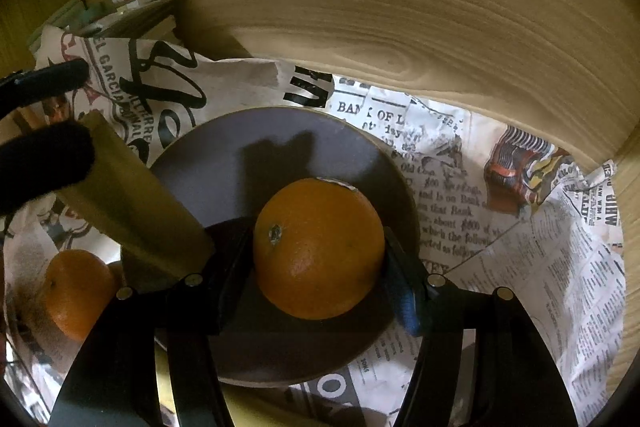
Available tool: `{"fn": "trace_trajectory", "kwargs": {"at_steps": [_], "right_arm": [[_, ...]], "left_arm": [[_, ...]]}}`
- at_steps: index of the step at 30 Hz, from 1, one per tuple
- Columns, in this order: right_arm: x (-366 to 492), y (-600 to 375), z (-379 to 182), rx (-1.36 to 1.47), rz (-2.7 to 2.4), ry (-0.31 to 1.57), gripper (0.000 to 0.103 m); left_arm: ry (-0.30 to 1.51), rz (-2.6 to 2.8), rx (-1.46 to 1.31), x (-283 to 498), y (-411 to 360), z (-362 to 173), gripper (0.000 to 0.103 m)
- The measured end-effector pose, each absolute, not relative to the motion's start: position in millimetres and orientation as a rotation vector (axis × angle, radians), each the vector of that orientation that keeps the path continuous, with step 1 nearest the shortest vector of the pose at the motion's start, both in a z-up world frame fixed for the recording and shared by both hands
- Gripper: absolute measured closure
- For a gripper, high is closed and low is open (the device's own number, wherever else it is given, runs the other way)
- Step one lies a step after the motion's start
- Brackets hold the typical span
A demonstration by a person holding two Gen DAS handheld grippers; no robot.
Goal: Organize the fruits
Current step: 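Carry both to the dark plate while the right tool releases the orange onto it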
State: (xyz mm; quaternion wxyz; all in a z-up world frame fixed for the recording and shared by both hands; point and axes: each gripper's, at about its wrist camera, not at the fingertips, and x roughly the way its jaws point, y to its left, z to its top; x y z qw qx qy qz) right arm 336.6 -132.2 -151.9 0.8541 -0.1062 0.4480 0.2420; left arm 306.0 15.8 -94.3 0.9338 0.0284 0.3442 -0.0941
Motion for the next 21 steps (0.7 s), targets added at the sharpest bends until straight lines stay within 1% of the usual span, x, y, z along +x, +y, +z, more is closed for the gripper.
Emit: {"fn": "trace_trajectory", "kwargs": {"at_steps": [4, 6, 7, 8, 10, 11, 13, 15, 21], "right_arm": [[331, -129, -147, -0.231, 0.514, 0.921, 0.045], [329, -126, -144, -0.235, 0.526, 0.92, 0.045], [328, -125, -142, -0.242, 0.525, 0.908, 0.041], [326, -124, -140, -0.246, 0.52, 0.888, 0.033], [321, -123, -130, -0.254, 0.519, 0.843, 0.022], [319, -123, -124, -0.257, 0.526, 0.824, 0.02], [316, -121, -117, -0.267, 0.526, 0.809, 0.019], [313, -119, -115, -0.278, 0.523, 0.803, 0.019], [306, -126, -116, -0.242, 0.53, 0.823, 0.019]], "left_arm": [[0.682, -0.172, 0.079, 296, 20, -89, 0.012], [0.67, -0.162, 0.096, 293, 22, -89, 0.011], [0.67, -0.16, 0.1, 294, 22, -90, 0.01], [0.676, -0.159, 0.103, 296, 23, -93, 0.01], [0.699, -0.135, 0.105, 304, 27, -101, 0.01], [0.708, -0.124, 0.104, 307, 28, -105, 0.01], [0.742, -0.114, 0.09, 316, 34, -115, 0.01], [0.772, -0.123, 0.057, 322, 39, -122, 0.013], [0.798, -0.138, 0.022, 326, 42, -129, 0.016]]}}
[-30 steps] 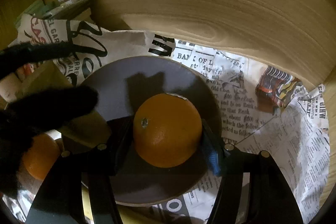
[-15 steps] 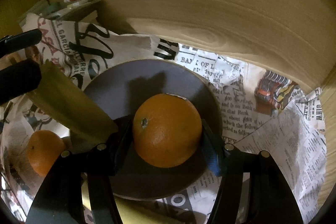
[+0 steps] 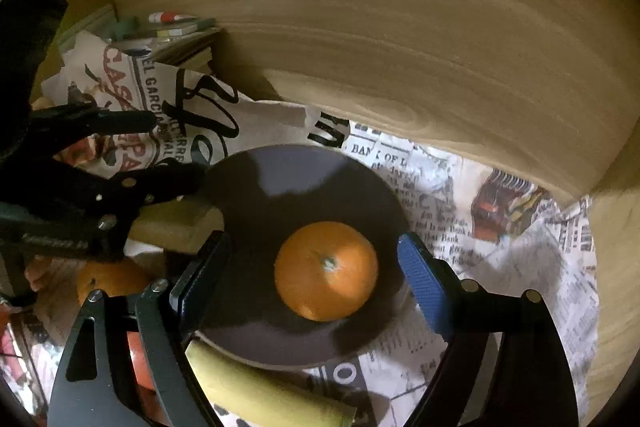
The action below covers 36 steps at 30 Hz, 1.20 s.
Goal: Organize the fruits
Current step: 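Lower the zucchini onto the dark plate and open the left tool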
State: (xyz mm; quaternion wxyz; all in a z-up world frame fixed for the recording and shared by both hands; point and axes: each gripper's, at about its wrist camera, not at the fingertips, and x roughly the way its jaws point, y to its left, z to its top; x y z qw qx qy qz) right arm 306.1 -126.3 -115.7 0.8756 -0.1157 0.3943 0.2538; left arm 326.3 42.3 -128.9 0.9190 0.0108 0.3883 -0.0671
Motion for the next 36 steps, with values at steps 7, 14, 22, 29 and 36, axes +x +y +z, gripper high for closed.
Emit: {"fn": "trace_trajectory", "kwargs": {"at_steps": [7, 14, 22, 29, 36], "right_arm": [[293, -134, -109, -0.217, 0.528, 0.794, 0.019], [287, -136, -111, -0.196, 0.548, 0.803, 0.019], [283, -115, -117, -0.197, 0.604, 0.836, 0.028], [273, -119, -112, -0.183, 0.588, 0.825, 0.028], [265, -145, -109, -0.173, 0.528, 0.821, 0.028]], "left_arm": [[0.75, -0.099, 0.048, 298, 60, -116, 0.016], [0.787, -0.003, 0.045, 255, 107, -130, 0.024], [0.908, 0.019, 0.046, 228, 125, -176, 0.035], [0.946, -0.046, 0.035, 248, 98, -184, 0.038], [0.86, -0.109, 0.047, 273, 71, -156, 0.038]]}}
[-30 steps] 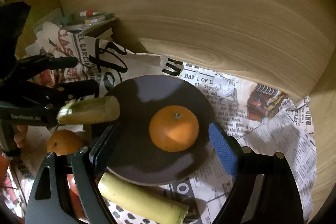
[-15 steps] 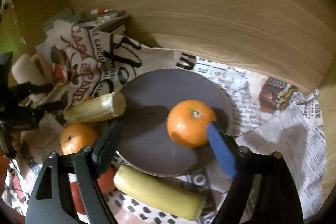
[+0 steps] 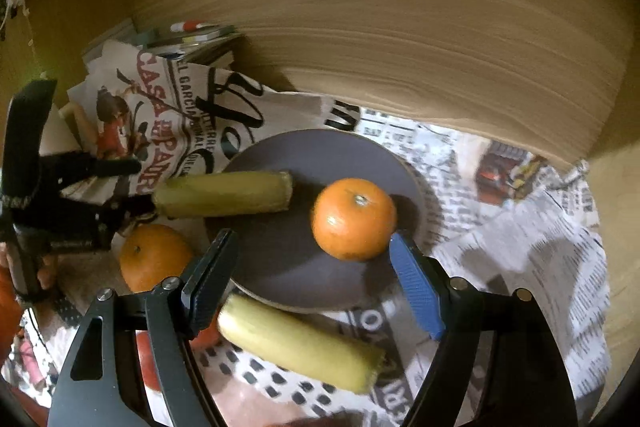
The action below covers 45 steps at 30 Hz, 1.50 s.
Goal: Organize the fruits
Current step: 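Lower the zucchini onto the dark plate and open the left tool, then move the right tool to the yellow squash while the left tool approaches another large orange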
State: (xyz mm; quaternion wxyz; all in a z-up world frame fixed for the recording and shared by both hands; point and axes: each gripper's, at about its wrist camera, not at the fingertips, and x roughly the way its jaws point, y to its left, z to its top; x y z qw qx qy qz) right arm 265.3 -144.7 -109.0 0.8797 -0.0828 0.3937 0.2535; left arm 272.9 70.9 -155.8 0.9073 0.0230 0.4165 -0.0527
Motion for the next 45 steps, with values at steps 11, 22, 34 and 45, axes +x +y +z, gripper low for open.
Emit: {"fn": "trace_trajectory", "kwargs": {"at_steps": [11, 22, 34, 45], "right_arm": [[250, -165, -131, -0.096, 0.546, 0.921, 0.027], [241, -141, -149, -0.183, 0.535, 0.953, 0.005], [251, -129, -158, -0.216, 0.487, 0.998, 0.0], [249, -130, -157, -0.217, 0.541, 1.018, 0.012]], "left_arm": [[0.844, -0.133, -0.017, 242, 69, -146, 0.025], [0.869, -0.189, 0.01, 221, 48, -164, 0.018], [0.885, -0.215, -0.031, 233, 40, -179, 0.02], [0.875, -0.255, -0.054, 215, 46, -174, 0.036]]}}
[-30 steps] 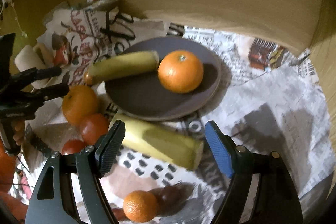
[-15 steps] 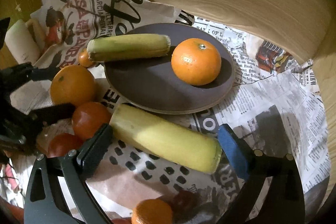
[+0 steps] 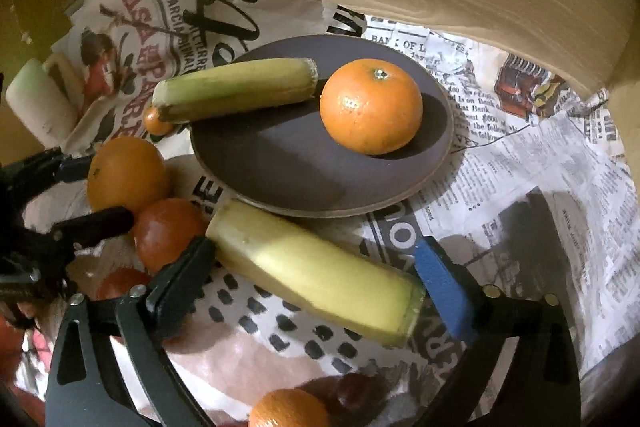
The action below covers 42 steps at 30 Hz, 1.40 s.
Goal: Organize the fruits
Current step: 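Move the right tool to the yellow squash while the left tool approaches another large orange, then close the right tool on the yellow squash while the left tool grasps the orange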
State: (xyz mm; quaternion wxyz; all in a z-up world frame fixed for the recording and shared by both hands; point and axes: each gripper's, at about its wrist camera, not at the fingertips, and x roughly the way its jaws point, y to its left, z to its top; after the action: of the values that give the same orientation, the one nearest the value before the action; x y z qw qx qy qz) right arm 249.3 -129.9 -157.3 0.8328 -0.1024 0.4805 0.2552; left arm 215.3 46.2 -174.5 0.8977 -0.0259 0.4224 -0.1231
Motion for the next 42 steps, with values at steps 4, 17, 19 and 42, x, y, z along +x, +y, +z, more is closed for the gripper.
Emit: {"fn": "trace_trajectory", "kwargs": {"at_steps": [4, 17, 19, 42], "right_arm": [[241, -134, -154, -0.25, 0.547, 1.026, 0.029], [231, -136, -148, -0.332, 0.55, 1.017, 0.05], [236, -127, -151, -0.338, 0.588, 1.028, 0.049], [256, -204, -154, -0.226, 0.367, 1.05, 0.067]], "left_arm": [[0.87, -0.221, -0.048, 202, 58, -174, 0.035], [0.868, -0.153, -0.049, 175, 86, -171, 0.035], [0.866, -0.145, -0.038, 176, 83, -172, 0.035], [0.884, -0.202, -0.093, 196, 68, -181, 0.034]]}}
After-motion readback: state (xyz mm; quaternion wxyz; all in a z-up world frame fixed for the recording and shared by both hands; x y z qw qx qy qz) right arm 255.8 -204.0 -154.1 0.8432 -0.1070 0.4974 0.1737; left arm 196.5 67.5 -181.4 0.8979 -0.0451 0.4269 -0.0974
